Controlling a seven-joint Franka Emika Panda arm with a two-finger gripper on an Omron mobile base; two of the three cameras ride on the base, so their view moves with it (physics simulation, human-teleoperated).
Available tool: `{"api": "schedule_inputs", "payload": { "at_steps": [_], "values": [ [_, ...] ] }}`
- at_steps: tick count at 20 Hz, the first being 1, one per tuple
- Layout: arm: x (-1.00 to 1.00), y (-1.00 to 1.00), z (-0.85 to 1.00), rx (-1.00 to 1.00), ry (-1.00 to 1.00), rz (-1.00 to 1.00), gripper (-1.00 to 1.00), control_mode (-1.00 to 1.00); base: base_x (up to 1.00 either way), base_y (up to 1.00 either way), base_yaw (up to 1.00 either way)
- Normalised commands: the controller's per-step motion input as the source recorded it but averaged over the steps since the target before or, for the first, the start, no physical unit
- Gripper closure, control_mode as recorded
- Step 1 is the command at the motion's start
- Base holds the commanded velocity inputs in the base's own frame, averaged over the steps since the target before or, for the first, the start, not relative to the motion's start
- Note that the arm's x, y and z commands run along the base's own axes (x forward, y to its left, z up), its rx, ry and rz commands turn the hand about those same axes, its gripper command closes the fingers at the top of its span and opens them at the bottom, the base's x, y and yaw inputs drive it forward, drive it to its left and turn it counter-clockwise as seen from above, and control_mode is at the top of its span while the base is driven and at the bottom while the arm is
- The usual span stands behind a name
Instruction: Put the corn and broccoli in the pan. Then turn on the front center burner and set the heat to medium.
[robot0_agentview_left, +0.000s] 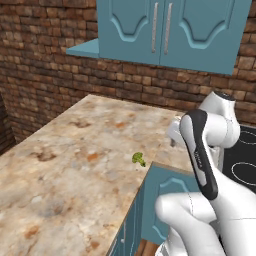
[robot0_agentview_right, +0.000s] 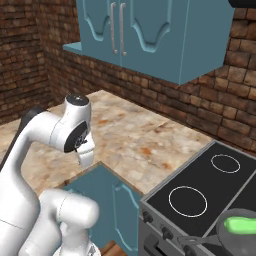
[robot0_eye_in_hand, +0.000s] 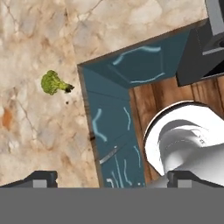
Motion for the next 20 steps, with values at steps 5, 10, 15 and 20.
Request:
{"api": "schedule_inputs", "payload": {
  "at_steps": [5, 10, 15, 20],
  "values": [
    [0.17, 0.1, 0.0, -0.09, 0.0, 0.05, -1.0, -1.0, 0.0, 0.0, 0.0],
    [0.17, 0.23, -0.03, -0.15, 0.0, 0.14, -1.0, -1.0, 0.0, 0.0, 0.0],
    [0.19, 0.32, -0.24, -0.04, -0.03, 0.3, -1.0, -1.0, 0.0, 0.0, 0.0],
    [0.06, 0.01, -0.22, -0.02, -0.04, 0.26, -1.0, -1.0, 0.0, 0.0, 0.0]
  ]
}}
